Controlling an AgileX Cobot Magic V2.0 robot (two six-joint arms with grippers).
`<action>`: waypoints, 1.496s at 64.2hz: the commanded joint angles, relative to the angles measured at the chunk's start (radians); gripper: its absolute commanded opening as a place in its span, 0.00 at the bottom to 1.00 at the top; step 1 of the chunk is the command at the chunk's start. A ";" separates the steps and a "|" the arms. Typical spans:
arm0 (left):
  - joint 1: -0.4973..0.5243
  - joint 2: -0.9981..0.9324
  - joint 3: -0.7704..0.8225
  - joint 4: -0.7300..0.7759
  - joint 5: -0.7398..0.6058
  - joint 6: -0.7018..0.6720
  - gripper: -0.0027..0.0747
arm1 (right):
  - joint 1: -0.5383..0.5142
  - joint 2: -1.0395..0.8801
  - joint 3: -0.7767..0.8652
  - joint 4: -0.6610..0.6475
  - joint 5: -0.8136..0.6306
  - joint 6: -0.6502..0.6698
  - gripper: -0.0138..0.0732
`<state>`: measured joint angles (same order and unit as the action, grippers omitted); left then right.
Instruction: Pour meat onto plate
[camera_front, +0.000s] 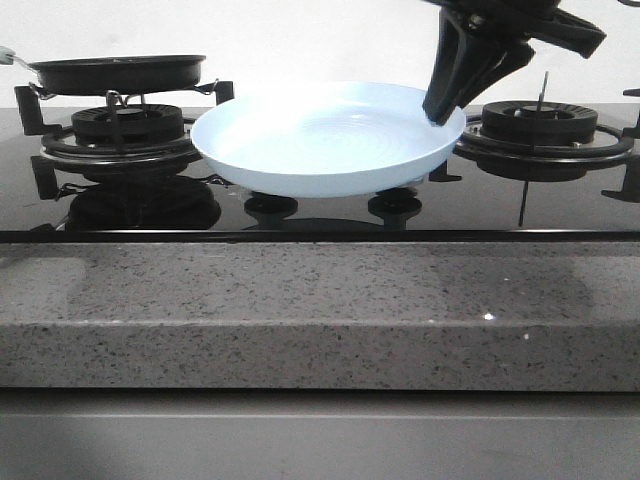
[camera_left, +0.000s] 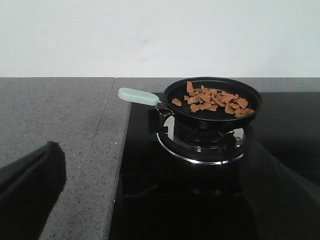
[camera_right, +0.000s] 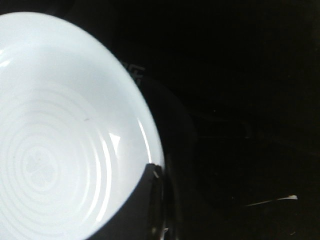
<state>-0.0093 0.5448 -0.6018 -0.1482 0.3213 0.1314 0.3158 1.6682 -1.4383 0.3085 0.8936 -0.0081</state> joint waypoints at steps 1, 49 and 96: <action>0.000 0.009 -0.036 -0.008 -0.078 -0.005 0.93 | -0.002 -0.054 -0.023 0.021 -0.038 -0.009 0.08; 0.005 0.414 -0.233 -0.532 0.035 -0.005 0.93 | -0.002 -0.054 -0.023 0.021 -0.040 -0.009 0.08; 0.378 1.043 -0.646 -1.194 0.518 0.290 0.93 | -0.002 -0.054 -0.023 0.021 -0.040 -0.009 0.08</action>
<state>0.3682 1.5786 -1.1863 -1.2621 0.7993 0.4125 0.3158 1.6682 -1.4360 0.3085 0.8936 -0.0081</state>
